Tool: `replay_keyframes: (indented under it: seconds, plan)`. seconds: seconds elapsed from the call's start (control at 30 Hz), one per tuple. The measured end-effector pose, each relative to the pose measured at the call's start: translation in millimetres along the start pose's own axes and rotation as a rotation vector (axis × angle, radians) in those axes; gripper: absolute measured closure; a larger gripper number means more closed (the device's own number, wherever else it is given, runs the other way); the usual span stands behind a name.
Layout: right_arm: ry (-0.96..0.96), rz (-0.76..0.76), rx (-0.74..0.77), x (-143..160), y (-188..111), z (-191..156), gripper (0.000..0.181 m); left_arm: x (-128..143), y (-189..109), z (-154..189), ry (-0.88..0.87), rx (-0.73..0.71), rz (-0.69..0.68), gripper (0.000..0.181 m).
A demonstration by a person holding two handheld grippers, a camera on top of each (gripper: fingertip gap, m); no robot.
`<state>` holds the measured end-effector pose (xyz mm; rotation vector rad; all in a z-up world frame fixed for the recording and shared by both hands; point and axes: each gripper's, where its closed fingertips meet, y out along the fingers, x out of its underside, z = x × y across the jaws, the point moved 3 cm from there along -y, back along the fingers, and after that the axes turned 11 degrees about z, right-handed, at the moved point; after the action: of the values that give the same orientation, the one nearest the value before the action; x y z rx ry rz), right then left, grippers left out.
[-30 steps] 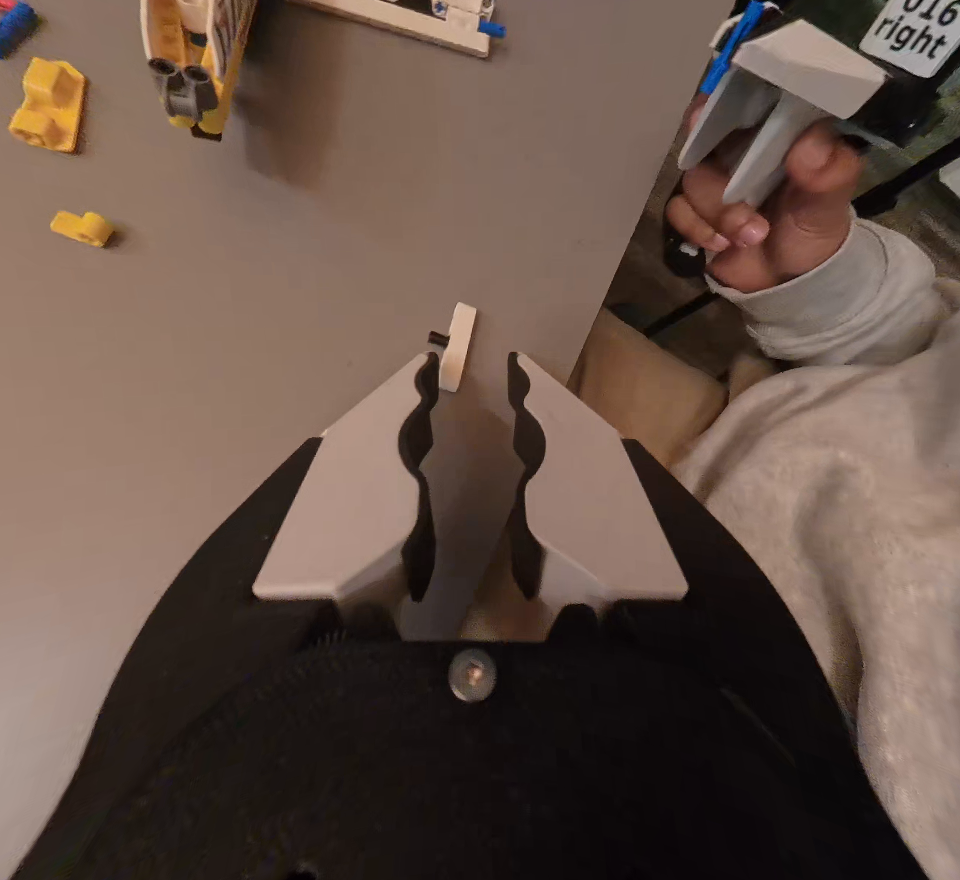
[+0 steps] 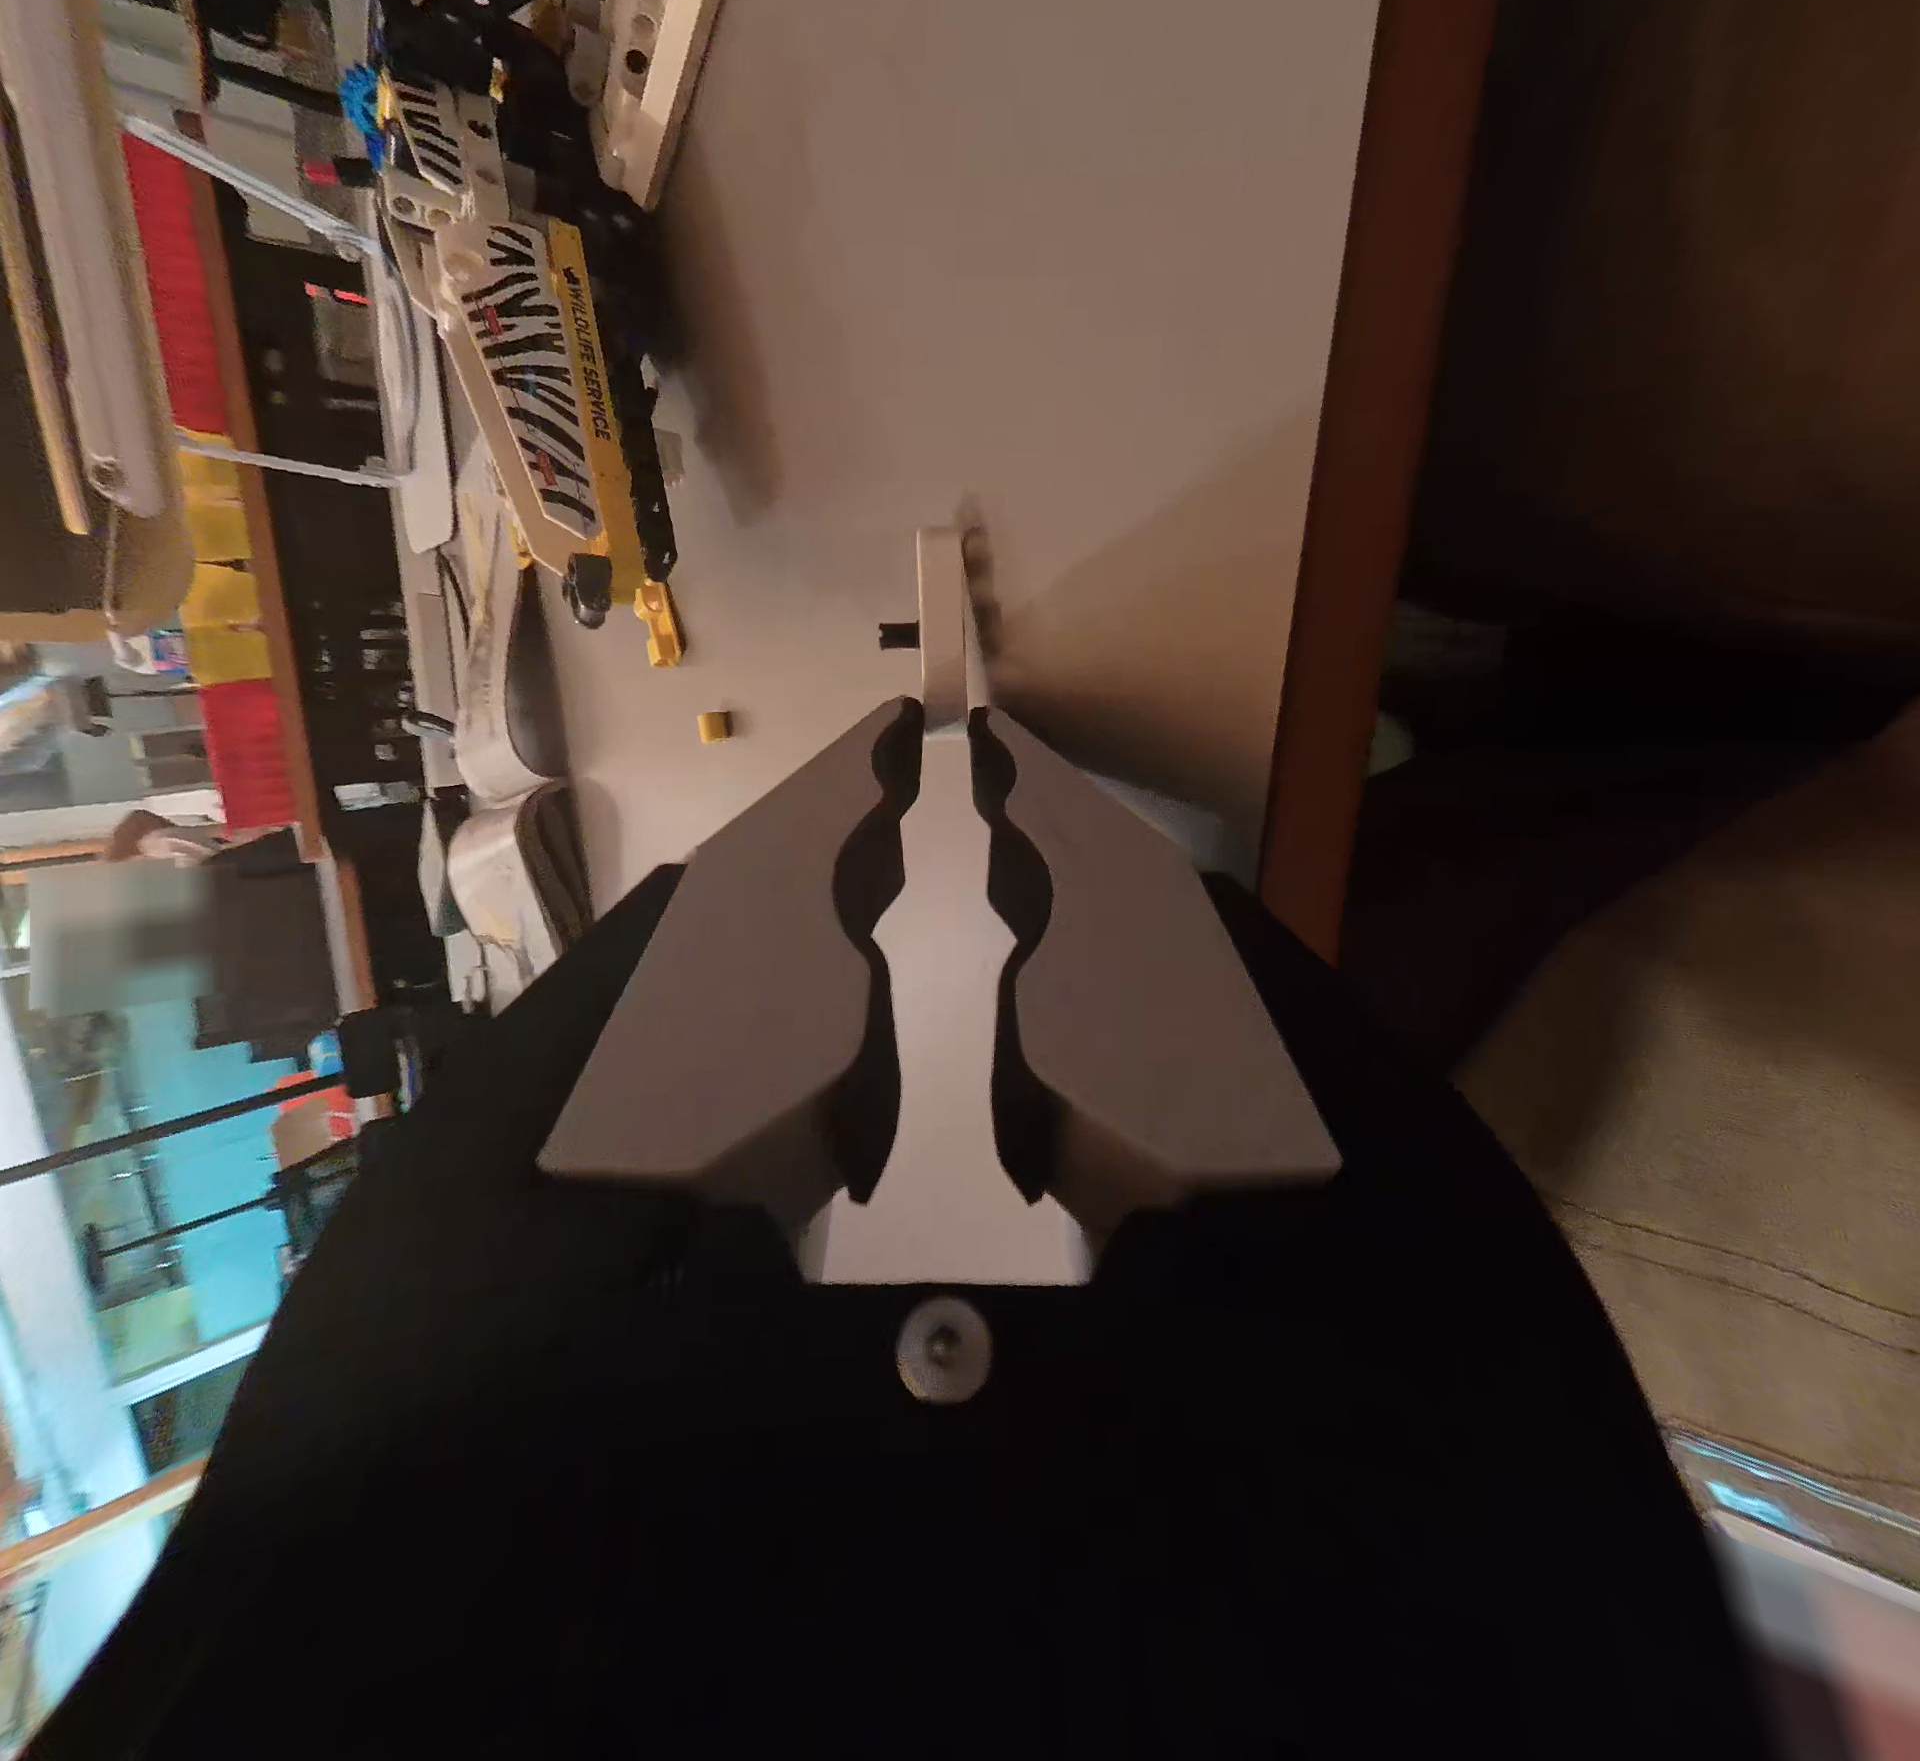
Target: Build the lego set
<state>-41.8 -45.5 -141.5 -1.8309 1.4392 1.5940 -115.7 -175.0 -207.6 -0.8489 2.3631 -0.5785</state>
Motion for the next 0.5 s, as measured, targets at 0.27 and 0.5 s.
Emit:
replay_keyframes:
  seconds: [0.27, 0.5]
  plan:
    - [0.019, 0.002, 0.008, -0.1, -1.7, 2.8, 0.18, -0.7, -5.2, 0.4, -0.102, 0.028, 0.008, 0.168]
    - [0.04, -0.012, 0.01, 3.3, -1.4, 3.8, 0.181, 0.5, -6.4, -8.0, -0.585, 0.137, 0.06, 0.156]
